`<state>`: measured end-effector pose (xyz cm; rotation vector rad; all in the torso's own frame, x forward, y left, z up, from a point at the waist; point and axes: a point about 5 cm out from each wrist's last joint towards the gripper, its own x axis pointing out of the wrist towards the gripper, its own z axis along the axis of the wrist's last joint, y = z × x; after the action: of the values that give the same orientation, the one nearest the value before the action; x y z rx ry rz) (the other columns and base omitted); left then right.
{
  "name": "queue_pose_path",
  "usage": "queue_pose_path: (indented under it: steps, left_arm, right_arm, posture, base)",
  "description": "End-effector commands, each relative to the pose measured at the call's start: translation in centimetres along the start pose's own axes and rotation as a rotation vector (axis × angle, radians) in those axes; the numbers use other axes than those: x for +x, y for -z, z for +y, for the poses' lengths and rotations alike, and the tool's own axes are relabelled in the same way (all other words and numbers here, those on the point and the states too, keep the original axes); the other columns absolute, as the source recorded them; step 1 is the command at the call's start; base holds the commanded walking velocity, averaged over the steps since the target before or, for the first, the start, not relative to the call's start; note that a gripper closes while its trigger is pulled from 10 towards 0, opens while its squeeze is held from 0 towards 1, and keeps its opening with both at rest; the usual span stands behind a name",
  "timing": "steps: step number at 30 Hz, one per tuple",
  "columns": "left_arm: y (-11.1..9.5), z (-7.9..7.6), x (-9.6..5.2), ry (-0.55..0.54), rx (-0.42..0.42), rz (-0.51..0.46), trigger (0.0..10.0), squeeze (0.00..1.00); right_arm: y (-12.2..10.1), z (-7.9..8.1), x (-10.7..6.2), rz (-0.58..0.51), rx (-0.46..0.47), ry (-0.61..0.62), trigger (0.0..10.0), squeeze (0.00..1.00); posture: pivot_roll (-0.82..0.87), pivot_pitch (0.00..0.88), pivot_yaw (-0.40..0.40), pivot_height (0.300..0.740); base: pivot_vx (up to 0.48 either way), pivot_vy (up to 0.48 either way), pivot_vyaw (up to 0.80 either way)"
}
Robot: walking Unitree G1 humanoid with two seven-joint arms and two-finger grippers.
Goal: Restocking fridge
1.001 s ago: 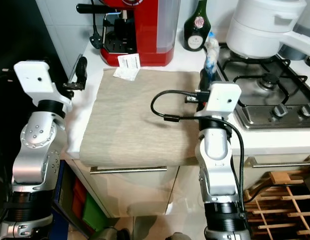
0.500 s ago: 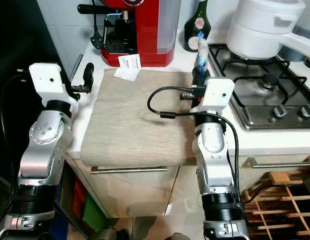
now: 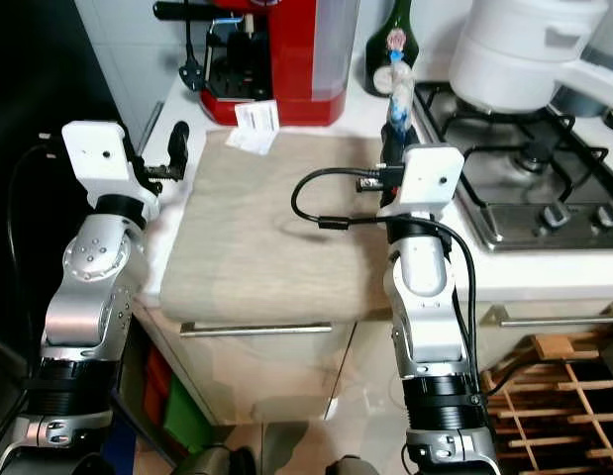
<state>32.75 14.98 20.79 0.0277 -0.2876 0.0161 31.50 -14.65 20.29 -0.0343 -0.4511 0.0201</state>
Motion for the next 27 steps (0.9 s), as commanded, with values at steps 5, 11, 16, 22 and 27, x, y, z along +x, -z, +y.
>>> queue_pose_path:
  steps: [5,11,16,22,27]
  left_arm:
    - [0.10,-0.02,0.25,0.000,-0.010,0.001,10.0,0.00]
    - [0.12,-0.18,0.30,0.004,-0.010,0.000,10.0,0.00]
    - [0.17,-0.27,0.34,0.009,-0.011,0.001,10.0,0.00]
    - [0.38,-0.25,0.23,0.013,-0.012,0.007,10.0,0.00]
    - [0.44,-0.30,0.19,0.012,-0.014,0.011,10.0,0.00]
  right_arm:
    - [-0.35,0.37,0.06,-0.027,0.000,-0.010,0.0,0.00]
    - [-0.33,0.44,0.06,-0.029,-0.002,-0.014,0.0,0.00]
    - [-0.40,0.54,0.12,-0.034,-0.006,-0.018,0.0,0.00]
    - [-0.18,0.47,-0.05,-0.026,-0.013,-0.016,0.0,0.00]
    - [-0.07,0.43,-0.24,-0.018,-0.011,-0.014,0.0,0.00]
  posture:
    - [-0.07,0.000,0.026,0.740]
    - [-0.08,0.000,0.027,0.740]
    - [-0.08,0.000,0.026,0.740]
    - [-0.08,0.000,0.024,0.740]
    - [-0.08,0.000,0.024,0.740]
  base:
    - [-0.390,0.000,0.00]
    - [-0.390,0.000,0.00]
    - [-0.388,0.000,0.00]
    - [-0.387,0.000,0.00]
    - [-0.367,0.000,0.00]
